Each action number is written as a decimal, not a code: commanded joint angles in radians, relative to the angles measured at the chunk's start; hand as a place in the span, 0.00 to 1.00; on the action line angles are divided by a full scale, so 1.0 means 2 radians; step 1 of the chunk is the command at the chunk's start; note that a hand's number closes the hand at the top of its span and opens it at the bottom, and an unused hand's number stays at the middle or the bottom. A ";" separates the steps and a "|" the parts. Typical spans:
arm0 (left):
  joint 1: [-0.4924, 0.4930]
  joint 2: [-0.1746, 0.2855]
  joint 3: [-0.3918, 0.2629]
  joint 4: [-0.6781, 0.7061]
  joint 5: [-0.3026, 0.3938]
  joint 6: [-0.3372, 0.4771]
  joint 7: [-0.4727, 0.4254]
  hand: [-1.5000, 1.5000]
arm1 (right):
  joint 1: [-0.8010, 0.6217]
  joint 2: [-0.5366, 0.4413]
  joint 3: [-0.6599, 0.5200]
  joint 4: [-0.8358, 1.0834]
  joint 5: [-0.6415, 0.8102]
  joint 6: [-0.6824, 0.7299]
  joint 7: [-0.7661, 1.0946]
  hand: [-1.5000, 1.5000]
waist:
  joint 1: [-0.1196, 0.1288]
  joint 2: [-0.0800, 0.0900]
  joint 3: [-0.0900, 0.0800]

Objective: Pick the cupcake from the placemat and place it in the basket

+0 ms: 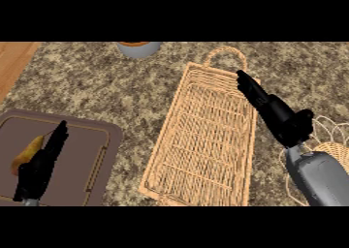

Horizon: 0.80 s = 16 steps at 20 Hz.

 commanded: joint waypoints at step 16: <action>-0.108 0.008 -0.005 -0.099 0.021 -0.050 0.053 0.50 | 0.285 -0.143 -0.179 -0.095 0.057 0.137 -0.349 0.00 | -0.048 -0.002 -0.010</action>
